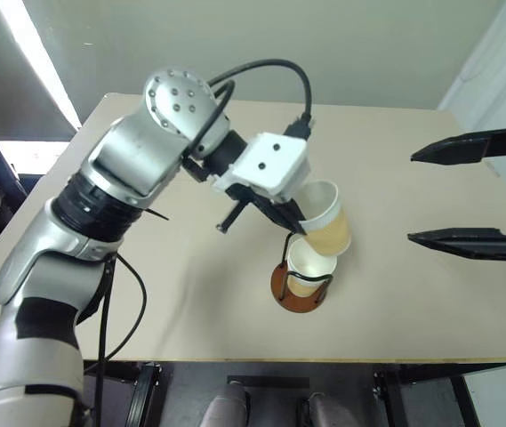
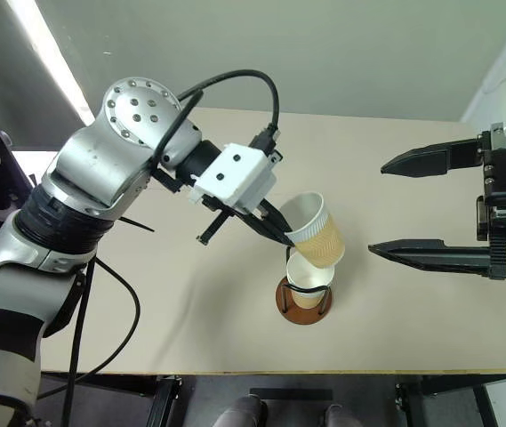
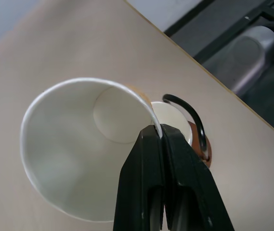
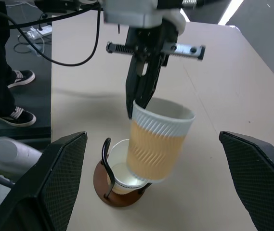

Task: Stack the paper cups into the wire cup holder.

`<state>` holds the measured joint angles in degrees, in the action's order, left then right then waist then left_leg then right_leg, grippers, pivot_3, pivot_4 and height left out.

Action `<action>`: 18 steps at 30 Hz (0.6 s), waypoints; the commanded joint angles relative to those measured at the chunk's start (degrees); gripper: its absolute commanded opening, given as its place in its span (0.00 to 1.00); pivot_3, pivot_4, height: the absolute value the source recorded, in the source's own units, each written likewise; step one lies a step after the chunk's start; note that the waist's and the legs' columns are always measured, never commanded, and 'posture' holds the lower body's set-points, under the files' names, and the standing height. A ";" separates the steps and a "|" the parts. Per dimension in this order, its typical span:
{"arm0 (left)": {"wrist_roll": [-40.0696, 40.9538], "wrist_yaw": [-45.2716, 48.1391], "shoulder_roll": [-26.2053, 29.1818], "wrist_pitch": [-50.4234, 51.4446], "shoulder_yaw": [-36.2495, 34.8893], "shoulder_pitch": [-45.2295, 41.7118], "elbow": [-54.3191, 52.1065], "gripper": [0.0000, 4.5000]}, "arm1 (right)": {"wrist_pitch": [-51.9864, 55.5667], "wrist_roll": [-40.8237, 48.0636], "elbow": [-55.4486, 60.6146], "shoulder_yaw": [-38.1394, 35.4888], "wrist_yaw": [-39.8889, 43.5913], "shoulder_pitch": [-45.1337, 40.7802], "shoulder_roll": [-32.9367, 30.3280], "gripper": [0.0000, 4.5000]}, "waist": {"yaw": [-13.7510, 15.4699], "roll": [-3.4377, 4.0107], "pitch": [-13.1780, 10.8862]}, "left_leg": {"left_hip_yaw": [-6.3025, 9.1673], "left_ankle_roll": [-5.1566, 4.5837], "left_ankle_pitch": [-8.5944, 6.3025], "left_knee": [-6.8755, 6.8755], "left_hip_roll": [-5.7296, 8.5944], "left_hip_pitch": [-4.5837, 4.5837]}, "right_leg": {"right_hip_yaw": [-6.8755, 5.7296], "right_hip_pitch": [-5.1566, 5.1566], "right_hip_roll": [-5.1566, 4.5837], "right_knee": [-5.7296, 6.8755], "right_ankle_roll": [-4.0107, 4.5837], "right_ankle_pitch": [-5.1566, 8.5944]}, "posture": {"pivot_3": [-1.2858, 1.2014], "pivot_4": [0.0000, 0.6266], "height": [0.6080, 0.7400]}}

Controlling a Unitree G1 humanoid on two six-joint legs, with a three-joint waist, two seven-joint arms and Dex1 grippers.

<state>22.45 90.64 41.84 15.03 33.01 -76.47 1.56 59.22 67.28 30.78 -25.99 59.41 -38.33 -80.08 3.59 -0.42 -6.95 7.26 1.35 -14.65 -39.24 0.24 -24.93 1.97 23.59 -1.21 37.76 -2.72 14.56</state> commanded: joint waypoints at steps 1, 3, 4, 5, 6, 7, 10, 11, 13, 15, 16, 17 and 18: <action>1.00 1.86 -0.41 -0.93 0.32 -2.50 -0.48 0.00 | -0.08 0.11 0.04 -2.79 -0.42 0.68 -1.66 1.00 | 0.01 0.00 0.00 | 0.00 0.00 0.00 0.00 0.00 0.00 | 0.00 0.00 0.00 0.00 0.00 0.00 | 0.52 0.24 1.00; 1.11 1.86 -0.56 -1.08 1.13 -2.65 -0.74 0.00 | -0.20 -0.19 -0.10 -3.11 -0.41 1.32 -1.91 1.00 | 0.01 0.00 0.00 | -0.01 0.00 0.00 0.01 0.00 0.00 | 0.00 0.01 0.00 0.00 0.00 0.00 | 0.52 0.24 1.00; 1.21 1.86 -0.55 -1.16 1.54 -2.71 -0.88 0.00 | -0.25 -0.35 -0.18 -3.28 -0.39 1.65 -1.99 1.00 | 0.01 0.01 0.00 | -0.01 0.00 0.00 0.02 0.00 0.00 | 0.00 0.01 0.00 0.00 0.00 0.00 | 0.52 0.24 1.00; 1.32 1.86 -0.48 -1.23 1.81 -2.75 -0.98 0.00 | -0.30 -0.38 -0.21 -3.38 -0.42 1.86 -2.07 1.00 | 0.00 0.01 0.00 | -0.01 0.00 0.00 0.03 0.00 0.00 | 0.00 0.01 0.00 0.01 0.00 0.00 | 0.52 0.24 1.00; 1.06 1.86 -0.31 -1.65 2.25 -2.69 -1.05 0.00 | -0.42 -0.59 -0.30 -3.47 -0.39 2.17 -2.15 1.00 | 0.00 0.00 0.00 | -0.01 0.00 0.00 0.03 0.00 0.00 | 0.00 0.01 0.00 0.00 -0.01 0.00 | 0.52 0.24 1.00; 0.96 1.86 -0.15 -1.80 2.57 -2.64 -1.09 0.00 | -0.55 -0.72 -0.38 -3.53 -0.37 2.40 -2.21 1.00 | 0.00 0.01 0.00 | -0.01 0.00 0.00 0.03 0.00 0.00 | 0.00 0.01 0.00 0.01 -0.01 0.00 | 0.52 0.24 1.00; 0.23 1.86 0.39 -2.76 3.33 -2.57 -1.03 0.00 | -0.81 -0.73 -0.48 -3.69 -0.57 2.80 -2.36 1.00 | 0.00 0.01 0.00 | -0.01 0.00 0.00 0.02 0.00 0.00 | 0.00 0.01 0.00 0.00 -0.01 0.00 | 0.52 0.24 1.00; 0.29 1.86 0.59 -2.86 3.48 -2.62 -1.12 0.00 | -0.91 -0.84 -0.54 -3.71 -0.62 2.91 -2.40 1.00 | 0.00 0.01 0.00 | -0.01 0.00 0.00 0.02 0.00 0.00 | 0.00 0.01 0.00 0.00 -0.01 0.01 | 0.52 0.24 1.00; 0.15 1.86 0.80 -3.03 3.68 -2.76 -1.23 0.00 | -1.15 -0.94 -0.69 -3.57 -0.75 2.95 -2.42 1.00 | 0.00 0.01 0.00 | -0.01 0.00 0.00 0.03 0.00 0.00 | 0.00 0.01 0.00 0.00 -0.02 0.01 | 0.52 0.24 1.00; -0.19 1.86 0.89 -3.29 3.87 -2.87 -1.29 0.00 | -1.40 -1.04 -0.79 -3.24 -0.82 2.88 -2.40 1.00 | 0.00 0.01 0.00 | -0.01 0.00 0.00 0.03 0.00 0.00 | 0.00 0.01 0.00 0.00 -0.02 0.01 | 0.52 0.24 1.00; -0.32 1.86 0.98 -3.39 4.03 -2.94 -1.32 0.00 | -1.54 -1.07 -0.83 -2.97 -0.89 2.80 -2.35 1.00 | 0.01 0.01 0.00 | -0.01 0.00 0.00 0.03 0.00 0.00 | 0.00 0.01 0.00 0.00 -0.02 0.01 | 0.52 0.24 1.00; -0.59 1.86 1.02 -3.58 4.15 -2.96 -1.34 0.00 | -1.76 -1.18 -0.89 -2.67 -0.95 2.73 -2.29 1.00 | 0.01 0.01 0.00 | -0.01 0.00 0.00 0.02 0.00 -0.01 | 0.00 0.01 0.00 0.00 -0.02 0.01 | 0.52 0.24 1.00; -0.77 1.86 1.04 -3.59 4.25 -2.97 -1.37 0.00 | -1.94 -1.24 -0.95 -2.44 -1.00 2.67 -2.24 1.00 | 0.01 0.01 0.00 | -0.01 0.00 0.00 0.02 0.00 0.00 | 0.00 0.01 0.00 0.00 -0.02 0.01 | 0.52 0.24 1.00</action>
<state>22.08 90.64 42.33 12.44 37.46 -77.51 1.61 58.47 66.60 30.38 -26.70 58.92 -34.87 -81.40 3.59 -0.42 -6.95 7.25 1.35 -14.65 -39.21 0.24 -24.93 1.97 23.60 -1.21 37.76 -2.75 14.57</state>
